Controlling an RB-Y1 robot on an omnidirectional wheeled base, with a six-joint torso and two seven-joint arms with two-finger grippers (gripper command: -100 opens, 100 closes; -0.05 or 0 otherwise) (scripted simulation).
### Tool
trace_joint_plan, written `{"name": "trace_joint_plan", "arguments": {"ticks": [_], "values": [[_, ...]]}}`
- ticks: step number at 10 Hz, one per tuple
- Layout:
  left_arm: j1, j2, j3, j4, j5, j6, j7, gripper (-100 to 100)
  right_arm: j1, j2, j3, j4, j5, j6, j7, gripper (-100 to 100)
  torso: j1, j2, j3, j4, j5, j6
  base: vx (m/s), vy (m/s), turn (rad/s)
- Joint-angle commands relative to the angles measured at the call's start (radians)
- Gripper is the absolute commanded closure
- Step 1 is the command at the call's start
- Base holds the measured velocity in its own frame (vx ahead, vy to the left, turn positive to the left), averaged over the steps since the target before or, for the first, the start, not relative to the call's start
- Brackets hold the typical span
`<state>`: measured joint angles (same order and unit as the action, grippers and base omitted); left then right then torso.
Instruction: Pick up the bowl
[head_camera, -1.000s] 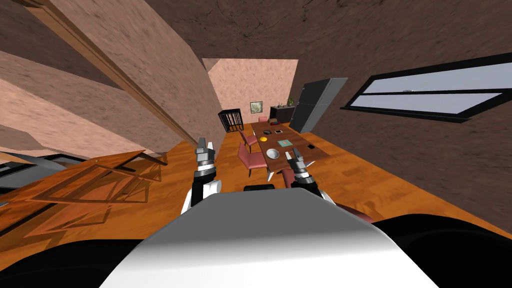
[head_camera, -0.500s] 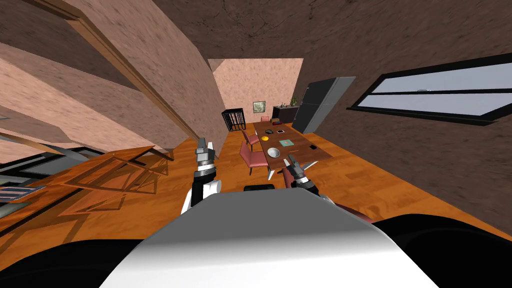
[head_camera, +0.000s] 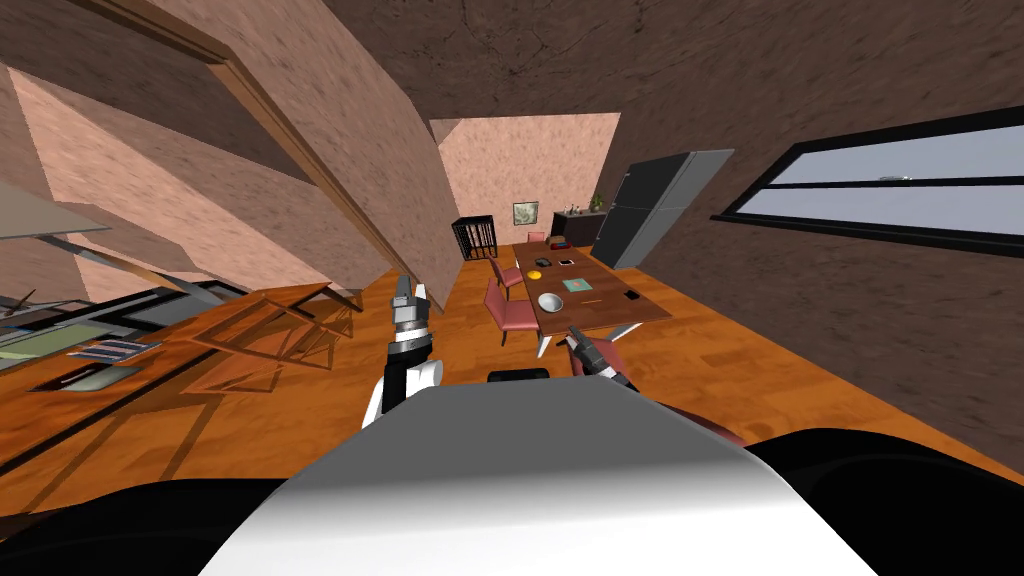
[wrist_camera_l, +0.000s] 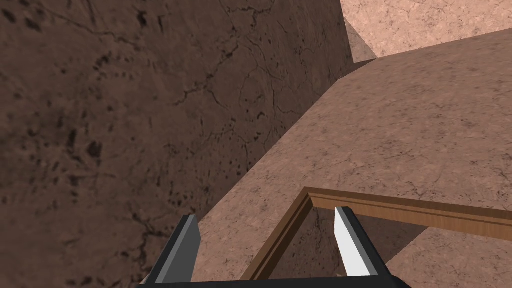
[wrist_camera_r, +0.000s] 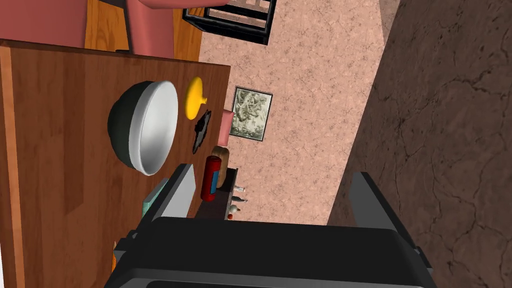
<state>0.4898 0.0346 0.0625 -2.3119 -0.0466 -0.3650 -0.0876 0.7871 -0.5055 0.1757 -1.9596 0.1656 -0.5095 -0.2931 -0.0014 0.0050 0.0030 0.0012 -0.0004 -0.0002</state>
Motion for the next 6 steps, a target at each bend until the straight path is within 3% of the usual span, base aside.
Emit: {"name": "trace_joint_plan", "arguments": {"ticks": [1,2,3,4,6], "values": [[0.0,0.0,0.0,0.0,0.0,0.0,0.0,0,0.035,-0.024,0.011,0.011,0.015,-0.006,-0.006,-100,0.0,0.0,0.0,0.0,0.0,0.0,-0.075,0.006,0.09],[0.0,0.0,0.0,0.0,0.0,0.0,0.0,0,0.055,-0.071,0.032,0.046,0.041,0.003,-0.021,-100,0.001,0.0,0.0,0.0,0.0,0.001,-0.085,0.023,0.183],[0.0,0.0,0.0,0.0,0.0,0.0,0.0,0,0.055,-0.071,0.032,0.056,0.041,0.003,-0.021,-100,0.002,0.001,0.0,0.0,0.0,0.0,-0.074,0.011,0.077],[0.0,0.0,0.0,0.0,0.0,0.0,0.0,0,0.072,-0.114,0.054,0.08,0.066,0.013,-0.035,-100,0.001,0.0,0.0,0.0,0.0,0.001,-0.08,0.016,0.172],[0.0,0.0,0.0,0.0,0.0,0.0,0.0,0,0.072,-0.119,0.054,0.102,0.066,0.013,-0.035,-100,0.001,-0.001,0.0,0.0,0.0,0.001,-0.042,0.012,0.047]]}}
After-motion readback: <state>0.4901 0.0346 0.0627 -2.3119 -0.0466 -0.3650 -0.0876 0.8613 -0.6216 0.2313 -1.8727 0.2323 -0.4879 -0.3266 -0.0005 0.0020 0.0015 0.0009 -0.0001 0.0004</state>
